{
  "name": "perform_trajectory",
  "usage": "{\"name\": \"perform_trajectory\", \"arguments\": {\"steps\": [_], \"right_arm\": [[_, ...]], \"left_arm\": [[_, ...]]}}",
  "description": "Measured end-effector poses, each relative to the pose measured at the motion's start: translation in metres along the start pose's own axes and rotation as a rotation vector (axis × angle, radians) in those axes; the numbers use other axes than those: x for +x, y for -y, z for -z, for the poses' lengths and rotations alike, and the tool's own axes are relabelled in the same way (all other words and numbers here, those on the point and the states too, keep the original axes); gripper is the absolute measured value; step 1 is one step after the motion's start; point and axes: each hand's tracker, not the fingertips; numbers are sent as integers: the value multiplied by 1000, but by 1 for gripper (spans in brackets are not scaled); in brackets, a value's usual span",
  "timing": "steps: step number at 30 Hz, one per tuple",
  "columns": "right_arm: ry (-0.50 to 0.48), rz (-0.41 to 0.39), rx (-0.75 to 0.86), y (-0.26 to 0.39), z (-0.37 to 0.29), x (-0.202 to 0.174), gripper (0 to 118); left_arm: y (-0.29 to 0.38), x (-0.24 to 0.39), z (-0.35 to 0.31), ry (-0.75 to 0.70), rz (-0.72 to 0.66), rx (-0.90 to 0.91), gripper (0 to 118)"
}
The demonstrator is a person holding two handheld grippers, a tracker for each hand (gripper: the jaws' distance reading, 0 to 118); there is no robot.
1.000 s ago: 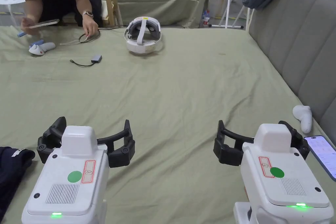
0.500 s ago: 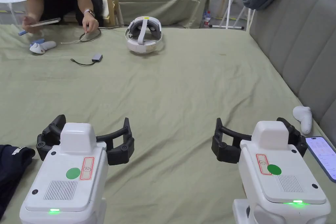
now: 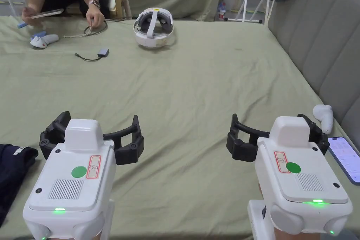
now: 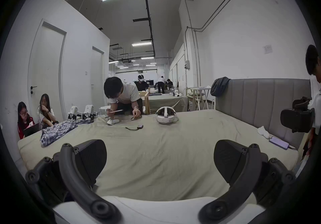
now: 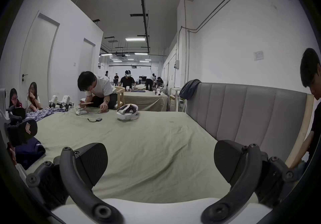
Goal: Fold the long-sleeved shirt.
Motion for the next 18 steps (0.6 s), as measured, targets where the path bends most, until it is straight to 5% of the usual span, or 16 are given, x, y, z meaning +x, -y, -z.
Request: {"name": "perform_trajectory", "arguments": {"steps": [18], "right_arm": [[10,4,1,2,0,-1,118]], "left_arm": [[-2,0,3,-3,-7,0,111]]}}
